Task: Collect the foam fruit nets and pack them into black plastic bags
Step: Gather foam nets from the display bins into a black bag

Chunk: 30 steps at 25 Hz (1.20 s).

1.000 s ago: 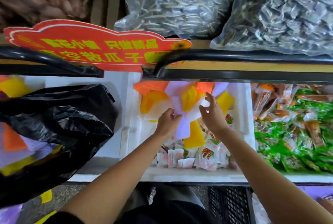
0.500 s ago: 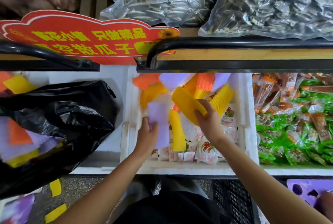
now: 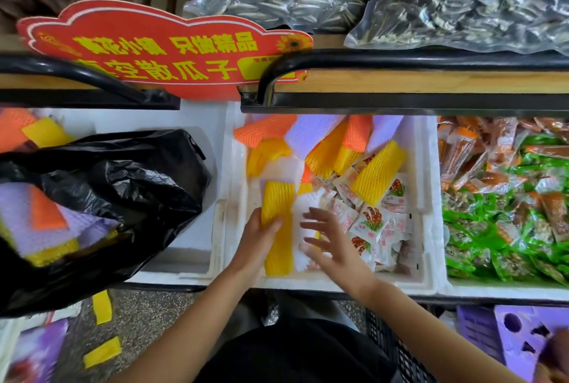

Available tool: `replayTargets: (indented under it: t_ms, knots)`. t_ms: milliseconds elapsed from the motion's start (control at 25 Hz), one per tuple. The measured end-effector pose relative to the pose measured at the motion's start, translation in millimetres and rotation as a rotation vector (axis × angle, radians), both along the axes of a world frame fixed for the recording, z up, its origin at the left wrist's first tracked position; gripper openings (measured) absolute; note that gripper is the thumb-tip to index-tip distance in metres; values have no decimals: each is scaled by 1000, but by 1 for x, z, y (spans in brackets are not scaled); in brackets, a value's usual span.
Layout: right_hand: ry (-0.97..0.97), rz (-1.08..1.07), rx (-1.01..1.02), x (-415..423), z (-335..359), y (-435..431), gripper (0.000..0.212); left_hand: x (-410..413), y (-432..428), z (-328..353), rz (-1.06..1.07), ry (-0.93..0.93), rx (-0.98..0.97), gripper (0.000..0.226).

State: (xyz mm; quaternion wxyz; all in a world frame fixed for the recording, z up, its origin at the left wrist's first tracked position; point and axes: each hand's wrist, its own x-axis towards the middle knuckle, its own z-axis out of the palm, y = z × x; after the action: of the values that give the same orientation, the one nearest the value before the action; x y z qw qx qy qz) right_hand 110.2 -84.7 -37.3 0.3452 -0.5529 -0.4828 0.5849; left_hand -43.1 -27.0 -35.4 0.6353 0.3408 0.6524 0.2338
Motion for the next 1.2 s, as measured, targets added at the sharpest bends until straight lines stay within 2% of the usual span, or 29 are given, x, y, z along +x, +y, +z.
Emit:
replayTargets:
  t_ms: [80,240,320,400,440,520,600,640,720,800,920,1000,1080,1200]
  knots:
    - [3,-157,-106,2,-5,8,49,-4,-5,2,-32,-27,6,30]
    - [-194,-140,-209,6,-23,21,47,-3,-13,7,-128,-76,36,21]
    - [-254,-241,-182,10,-22,26,39,-10,-14,8,-137,-48,46,20]
    - [-296,-323,-86,14,-13,31,34,-20,-13,6,-122,75,75,25]
    - [-270,-340,-33,13,-7,33,31,-25,-12,3,-107,158,91,29]
    - [-76,-296,-16,5,6,35,27,-29,-11,2,-53,243,77,34]
    - [123,-227,-110,-9,8,35,30,-26,-14,7,1,114,35,37]
    - [138,-212,-152,-15,3,34,33,-24,-16,8,14,4,6,39]
    - [39,-193,-188,-23,-3,33,35,-20,-20,10,-5,-123,-9,39]
    - [-35,-99,-186,-26,-9,32,35,-21,-22,10,-45,-68,73,23]
    - [-120,58,-168,-25,-18,31,42,-30,-23,9,29,50,91,31]
    - [-392,7,-107,-16,-37,37,54,-38,-24,6,81,85,64,36]
    - [-694,48,-124,-6,-59,41,66,-44,-26,2,109,96,43,37]
    - [-919,172,-240,-7,-79,42,82,-50,-29,-4,115,111,23,41]
